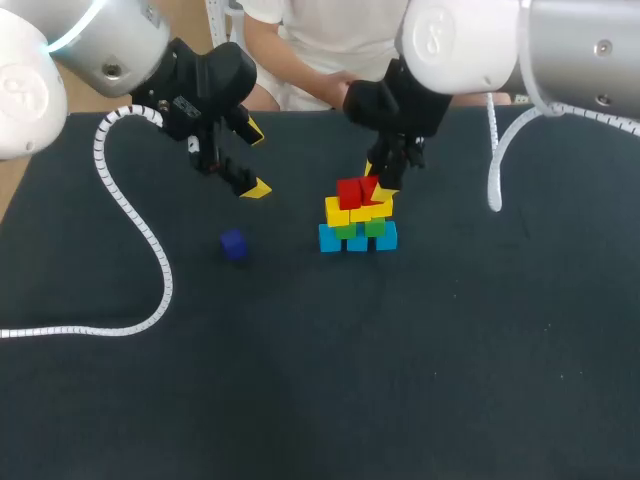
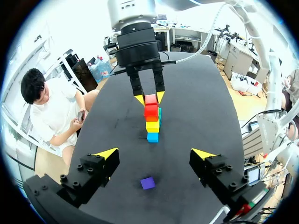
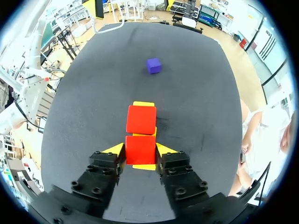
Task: Place the blue cubes, place green cubes on the blue cubes, place the yellow cubes on the green cubes, then place the red cubes on the yellow cubes, and place purple cube on the red cubes.
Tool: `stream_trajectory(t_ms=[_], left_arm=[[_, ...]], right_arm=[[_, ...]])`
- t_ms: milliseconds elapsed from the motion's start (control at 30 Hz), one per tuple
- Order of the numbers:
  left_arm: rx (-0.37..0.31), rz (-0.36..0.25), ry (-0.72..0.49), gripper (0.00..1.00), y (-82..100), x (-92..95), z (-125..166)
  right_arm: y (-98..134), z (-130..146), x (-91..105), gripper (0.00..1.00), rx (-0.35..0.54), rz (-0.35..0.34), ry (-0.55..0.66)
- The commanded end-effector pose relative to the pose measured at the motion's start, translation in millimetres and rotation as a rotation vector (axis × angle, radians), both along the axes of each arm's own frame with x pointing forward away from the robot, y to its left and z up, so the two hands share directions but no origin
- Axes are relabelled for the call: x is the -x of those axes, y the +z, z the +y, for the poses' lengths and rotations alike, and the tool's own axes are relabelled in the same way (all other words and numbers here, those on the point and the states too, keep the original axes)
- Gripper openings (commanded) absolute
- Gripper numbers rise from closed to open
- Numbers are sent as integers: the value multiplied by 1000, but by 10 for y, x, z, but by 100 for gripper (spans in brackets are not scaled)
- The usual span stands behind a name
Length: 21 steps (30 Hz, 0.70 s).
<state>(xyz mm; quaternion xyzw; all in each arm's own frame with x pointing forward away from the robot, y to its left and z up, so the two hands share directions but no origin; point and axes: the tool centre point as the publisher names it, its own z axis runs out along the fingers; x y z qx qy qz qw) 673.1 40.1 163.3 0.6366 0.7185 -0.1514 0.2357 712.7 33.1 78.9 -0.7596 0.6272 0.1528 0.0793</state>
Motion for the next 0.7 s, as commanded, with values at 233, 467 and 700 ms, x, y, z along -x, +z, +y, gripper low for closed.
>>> stream_trajectory(t_ms=[233, 467, 700], left_arm=[[2, 0, -3, 100, 0, -4, 12], [2, 0, -3, 100, 0, -4, 12], [2, 0, -3, 100, 0, -4, 12]], right_arm=[[38, -20, -16, 100, -25, 7, -9], [68, -99, -26, 100, -30, -2, -36], [156, -231, -29, 100, -66, -22, -102]])
